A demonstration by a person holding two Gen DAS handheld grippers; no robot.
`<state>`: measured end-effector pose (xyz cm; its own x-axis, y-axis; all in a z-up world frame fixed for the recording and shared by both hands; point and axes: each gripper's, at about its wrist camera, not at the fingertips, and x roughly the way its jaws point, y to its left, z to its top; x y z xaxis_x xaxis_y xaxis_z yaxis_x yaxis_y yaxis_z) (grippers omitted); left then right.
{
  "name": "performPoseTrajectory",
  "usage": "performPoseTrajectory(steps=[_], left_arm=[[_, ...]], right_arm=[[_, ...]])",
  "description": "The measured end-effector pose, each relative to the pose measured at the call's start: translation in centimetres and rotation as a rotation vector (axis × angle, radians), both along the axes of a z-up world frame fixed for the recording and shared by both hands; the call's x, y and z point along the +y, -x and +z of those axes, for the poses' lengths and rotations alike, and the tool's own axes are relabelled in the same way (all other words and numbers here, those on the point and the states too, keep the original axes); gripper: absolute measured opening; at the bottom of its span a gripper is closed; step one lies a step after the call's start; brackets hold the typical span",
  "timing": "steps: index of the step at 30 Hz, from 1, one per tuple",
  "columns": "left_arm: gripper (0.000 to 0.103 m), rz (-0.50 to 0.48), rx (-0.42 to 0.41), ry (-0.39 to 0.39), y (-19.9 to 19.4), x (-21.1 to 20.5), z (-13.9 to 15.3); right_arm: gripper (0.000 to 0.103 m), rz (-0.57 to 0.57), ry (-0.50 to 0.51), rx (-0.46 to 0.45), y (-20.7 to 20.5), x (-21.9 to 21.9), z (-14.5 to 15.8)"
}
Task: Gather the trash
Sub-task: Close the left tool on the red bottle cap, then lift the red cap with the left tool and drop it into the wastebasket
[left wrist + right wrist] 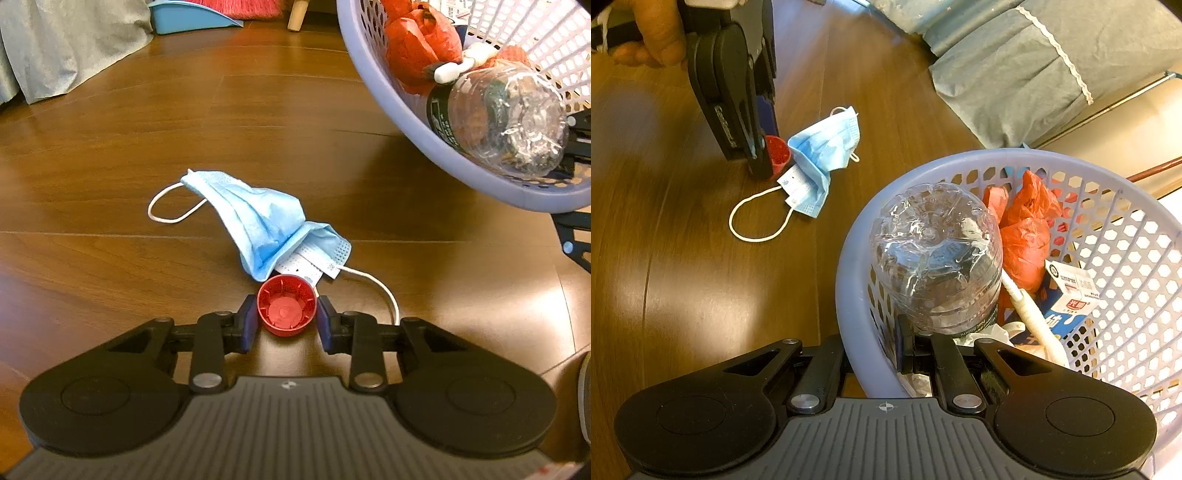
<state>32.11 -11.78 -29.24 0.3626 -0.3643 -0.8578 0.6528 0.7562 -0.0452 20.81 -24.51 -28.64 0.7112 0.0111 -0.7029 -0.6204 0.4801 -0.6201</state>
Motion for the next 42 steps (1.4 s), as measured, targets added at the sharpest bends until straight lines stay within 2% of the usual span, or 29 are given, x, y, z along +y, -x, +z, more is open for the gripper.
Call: performPoseTrajectory(steps=[11,24,34,42], left_arm=[[0.028,-0.046,0.016,0.021,1.5,2.6,2.8],[0.028,-0.053,-0.037,0.104,1.2,2.9,8.3],[0.028,-0.058,-0.09,0.166,-0.3,1.3,12.1],[0.028,-0.139,-0.117,0.221,-0.6,-2.1,14.4]], right_arm=[[0.005,-0.004,-0.002,-0.001,0.0,0.1,-0.1],[0.005,-0.005,0.0,0.0,0.0,0.1,-0.2],[0.005,-0.005,0.0,0.0,0.1,0.1,-0.2],[0.005,-0.008,-0.001,0.001,0.1,0.2,-0.4]])
